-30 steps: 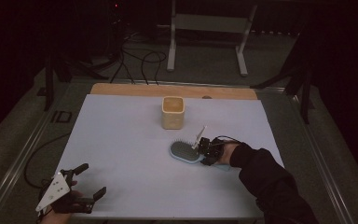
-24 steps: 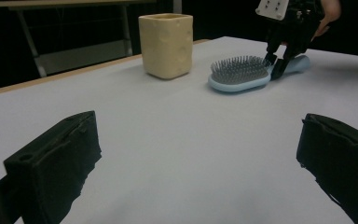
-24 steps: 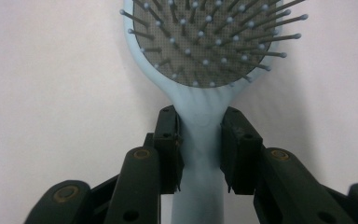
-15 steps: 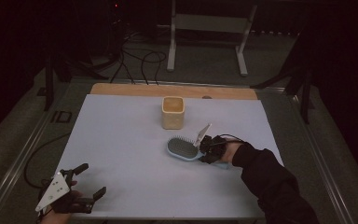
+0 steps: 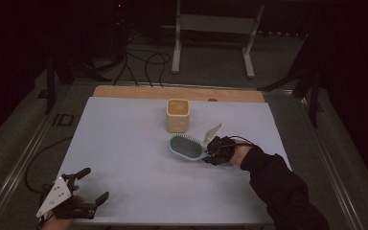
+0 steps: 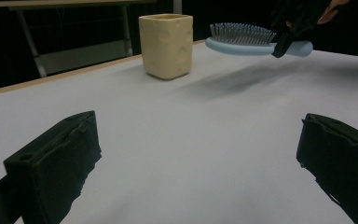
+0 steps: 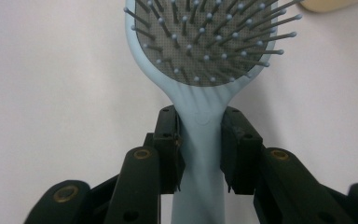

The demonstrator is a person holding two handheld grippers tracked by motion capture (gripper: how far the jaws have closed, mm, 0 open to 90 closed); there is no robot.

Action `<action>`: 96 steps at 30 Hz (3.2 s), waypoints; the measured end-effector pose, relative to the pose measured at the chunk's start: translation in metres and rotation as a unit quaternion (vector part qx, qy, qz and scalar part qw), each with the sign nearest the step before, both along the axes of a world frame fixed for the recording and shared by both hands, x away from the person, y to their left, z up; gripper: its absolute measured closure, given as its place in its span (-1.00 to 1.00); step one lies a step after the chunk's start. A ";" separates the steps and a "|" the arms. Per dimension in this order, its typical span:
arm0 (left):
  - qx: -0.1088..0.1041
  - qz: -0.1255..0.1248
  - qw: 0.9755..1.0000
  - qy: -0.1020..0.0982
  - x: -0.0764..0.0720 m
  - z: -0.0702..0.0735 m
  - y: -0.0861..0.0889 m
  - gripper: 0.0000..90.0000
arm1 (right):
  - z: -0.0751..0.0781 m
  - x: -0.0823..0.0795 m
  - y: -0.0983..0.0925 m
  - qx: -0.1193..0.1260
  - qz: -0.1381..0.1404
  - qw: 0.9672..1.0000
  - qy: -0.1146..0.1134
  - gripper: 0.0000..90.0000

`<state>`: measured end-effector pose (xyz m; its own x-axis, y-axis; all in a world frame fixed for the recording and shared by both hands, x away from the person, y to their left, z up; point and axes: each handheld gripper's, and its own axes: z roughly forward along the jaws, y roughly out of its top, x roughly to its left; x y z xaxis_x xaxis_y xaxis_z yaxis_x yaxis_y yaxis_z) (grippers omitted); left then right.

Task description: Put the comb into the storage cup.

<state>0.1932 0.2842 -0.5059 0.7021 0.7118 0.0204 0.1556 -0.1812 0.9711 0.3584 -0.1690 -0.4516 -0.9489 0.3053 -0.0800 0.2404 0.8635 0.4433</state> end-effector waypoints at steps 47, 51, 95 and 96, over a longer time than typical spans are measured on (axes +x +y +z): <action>-0.010 -0.001 1.000 0.022 0.003 -0.002 -0.001 -1.00 | 0.055 0.011 0.000 0.190 -0.083 0.975 -0.079 0.56; -0.010 -0.001 1.000 0.022 0.003 -0.002 0.000 -1.00 | 0.060 0.013 0.002 0.198 -0.089 0.972 -0.090 0.56; -0.013 -0.002 1.000 0.021 0.003 -0.002 0.001 -1.00 | 0.085 0.051 0.051 0.382 -0.193 0.879 -0.208 0.56; -0.013 -0.002 1.000 0.021 0.003 -0.002 0.001 -1.00 | 0.085 0.052 0.052 0.386 -0.192 0.878 -0.209 0.56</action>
